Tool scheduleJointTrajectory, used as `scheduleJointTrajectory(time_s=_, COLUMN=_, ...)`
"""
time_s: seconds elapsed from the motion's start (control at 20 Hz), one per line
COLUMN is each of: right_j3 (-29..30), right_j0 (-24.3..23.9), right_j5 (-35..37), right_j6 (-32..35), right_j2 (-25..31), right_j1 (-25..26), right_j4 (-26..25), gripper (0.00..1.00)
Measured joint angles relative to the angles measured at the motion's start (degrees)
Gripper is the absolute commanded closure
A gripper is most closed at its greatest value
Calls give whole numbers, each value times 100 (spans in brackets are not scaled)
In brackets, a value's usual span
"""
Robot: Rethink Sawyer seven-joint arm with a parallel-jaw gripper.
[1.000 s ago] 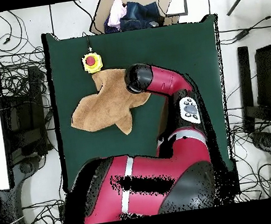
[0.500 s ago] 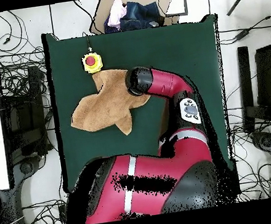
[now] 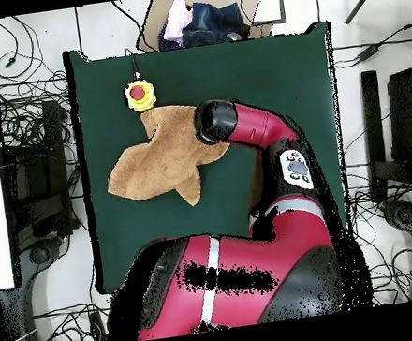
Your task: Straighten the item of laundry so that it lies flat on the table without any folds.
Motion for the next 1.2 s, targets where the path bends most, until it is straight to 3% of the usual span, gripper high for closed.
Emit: scheduleJointTrajectory(time_s=1.2, right_j3=82, right_j0=-19, right_j5=-80, right_j6=0, right_j2=89, right_j1=-161, right_j4=-380, gripper=0)
